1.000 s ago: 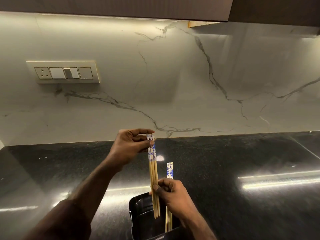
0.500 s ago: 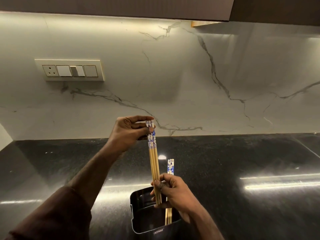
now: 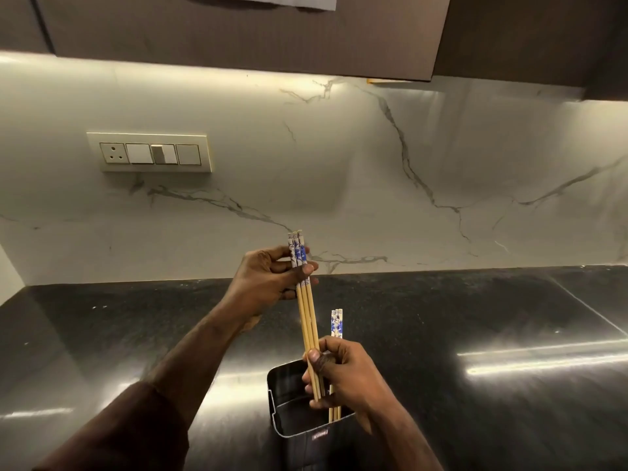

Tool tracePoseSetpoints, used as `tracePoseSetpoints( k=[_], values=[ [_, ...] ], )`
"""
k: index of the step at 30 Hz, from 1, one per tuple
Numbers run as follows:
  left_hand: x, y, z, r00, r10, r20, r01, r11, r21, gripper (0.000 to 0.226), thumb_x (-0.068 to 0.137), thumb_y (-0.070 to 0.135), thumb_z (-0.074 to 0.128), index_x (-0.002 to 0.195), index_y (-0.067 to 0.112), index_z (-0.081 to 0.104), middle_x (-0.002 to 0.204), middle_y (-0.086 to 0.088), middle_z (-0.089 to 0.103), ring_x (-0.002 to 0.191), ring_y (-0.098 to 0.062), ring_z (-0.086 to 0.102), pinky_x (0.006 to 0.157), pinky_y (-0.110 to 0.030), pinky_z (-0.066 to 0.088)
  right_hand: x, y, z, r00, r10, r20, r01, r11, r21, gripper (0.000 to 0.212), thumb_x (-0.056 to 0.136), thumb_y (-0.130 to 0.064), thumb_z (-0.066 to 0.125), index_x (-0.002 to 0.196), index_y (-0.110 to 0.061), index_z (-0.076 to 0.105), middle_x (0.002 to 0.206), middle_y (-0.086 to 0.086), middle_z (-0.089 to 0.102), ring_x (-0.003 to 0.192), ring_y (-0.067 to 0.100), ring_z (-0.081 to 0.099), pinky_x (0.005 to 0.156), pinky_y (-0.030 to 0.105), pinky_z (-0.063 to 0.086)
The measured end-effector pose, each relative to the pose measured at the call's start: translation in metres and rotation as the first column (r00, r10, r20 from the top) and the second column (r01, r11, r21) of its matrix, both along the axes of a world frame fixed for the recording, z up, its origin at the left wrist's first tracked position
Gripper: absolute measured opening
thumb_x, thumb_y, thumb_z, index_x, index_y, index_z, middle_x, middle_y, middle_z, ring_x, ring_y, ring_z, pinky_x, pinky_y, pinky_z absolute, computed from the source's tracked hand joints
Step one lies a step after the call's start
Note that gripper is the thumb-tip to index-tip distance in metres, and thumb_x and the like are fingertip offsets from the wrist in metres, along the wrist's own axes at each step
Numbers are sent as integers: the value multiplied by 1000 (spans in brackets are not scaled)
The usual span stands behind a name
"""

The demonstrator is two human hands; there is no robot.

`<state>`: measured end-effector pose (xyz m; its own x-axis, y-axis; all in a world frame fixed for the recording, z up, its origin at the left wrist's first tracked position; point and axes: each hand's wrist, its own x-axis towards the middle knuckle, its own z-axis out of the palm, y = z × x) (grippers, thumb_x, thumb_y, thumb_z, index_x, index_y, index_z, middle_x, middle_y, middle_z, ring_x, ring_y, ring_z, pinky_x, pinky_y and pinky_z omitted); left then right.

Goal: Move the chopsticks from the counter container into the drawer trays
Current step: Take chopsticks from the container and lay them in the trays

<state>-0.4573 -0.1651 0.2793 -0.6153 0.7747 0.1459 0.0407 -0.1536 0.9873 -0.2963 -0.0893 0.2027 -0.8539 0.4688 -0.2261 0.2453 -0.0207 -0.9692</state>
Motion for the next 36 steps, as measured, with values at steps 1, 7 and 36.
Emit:
tracePoseSetpoints(
  k=[1,7,36],
  values=[
    [3,-5,1,1000,-14,5,14,1000,-3,32,79,8,70,110,17,65,94,-5,77,81,-18,75,62,-23,58,2,-5,2,1000,-9,-2,9,1000,2,18,98,-24,56,99,-9,66,80,7,71,76,20,69,76,51,61],
    [17,-47,0,991,-126,40,128,991,-29,19,82,7,68,101,9,67,96,-10,76,82,-22,75,64,-25,59,17,-57,12,995,-99,-10,100,995,16,17,98,-23,56,98,-10,67,82,11,71,75,20,68,74,47,60],
    [256,-93,-5,832,-554,35,555,832,-7,17,85,6,66,101,2,68,93,-16,75,84,-28,74,73,-33,61,266,-197,21,734,-677,52,658,728,194,15,96,-26,59,96,-15,70,86,11,73,78,23,73,66,41,63]
  ],
)
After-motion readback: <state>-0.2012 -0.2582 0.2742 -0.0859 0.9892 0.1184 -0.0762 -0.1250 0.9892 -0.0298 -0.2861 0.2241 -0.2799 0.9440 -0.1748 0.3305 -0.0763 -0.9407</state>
